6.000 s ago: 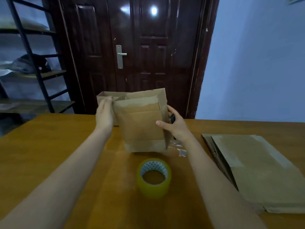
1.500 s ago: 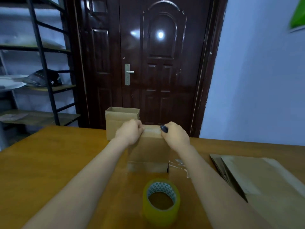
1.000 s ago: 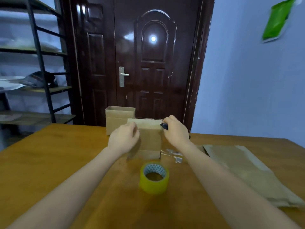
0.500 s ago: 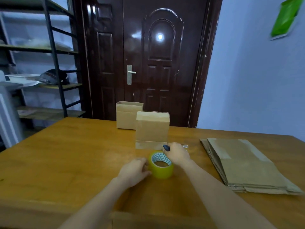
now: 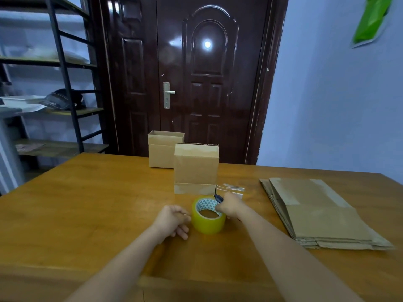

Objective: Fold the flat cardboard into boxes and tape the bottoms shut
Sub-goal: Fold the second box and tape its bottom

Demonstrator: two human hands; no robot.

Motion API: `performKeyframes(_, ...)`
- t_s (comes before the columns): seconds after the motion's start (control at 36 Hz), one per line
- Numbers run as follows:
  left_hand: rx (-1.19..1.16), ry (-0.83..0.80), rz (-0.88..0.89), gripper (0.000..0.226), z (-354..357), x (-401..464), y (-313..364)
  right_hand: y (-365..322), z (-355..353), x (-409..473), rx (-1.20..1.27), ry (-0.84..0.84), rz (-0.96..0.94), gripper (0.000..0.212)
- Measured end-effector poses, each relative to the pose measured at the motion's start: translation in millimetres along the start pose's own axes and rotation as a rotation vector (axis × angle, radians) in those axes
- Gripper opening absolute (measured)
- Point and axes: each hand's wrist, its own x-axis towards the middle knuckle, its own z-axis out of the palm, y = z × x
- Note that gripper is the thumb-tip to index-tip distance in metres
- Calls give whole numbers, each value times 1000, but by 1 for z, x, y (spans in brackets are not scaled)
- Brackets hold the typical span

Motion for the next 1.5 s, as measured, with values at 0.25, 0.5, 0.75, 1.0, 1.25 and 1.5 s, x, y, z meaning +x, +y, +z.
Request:
performKeyframes(0.25,-545,-30,-210,7,-1,4,8,-3,2,-1,41,219,-178,17)
performKeyframes(0.5,-570,-19,-139,15,-9,1,24,-12,-5,-8,201,323,-339,12)
performKeyframes(0.75,-665,-83,44,28,-23,-8,46,-19,-24,-16,597,188,-358,13)
performKeyframes(1.0,-920,27,16,8,-29,3,77,-34,-69,-17,968,-117,-436,25)
performKeyframes(1.25,-916,-15,72,22,-44,14,105,-58,-124,-26,991,-181,-541,36)
performKeyframes(1.5,-1022,-133,54,17,-37,24,122,-82,-129,-21,1075,-27,-571,38)
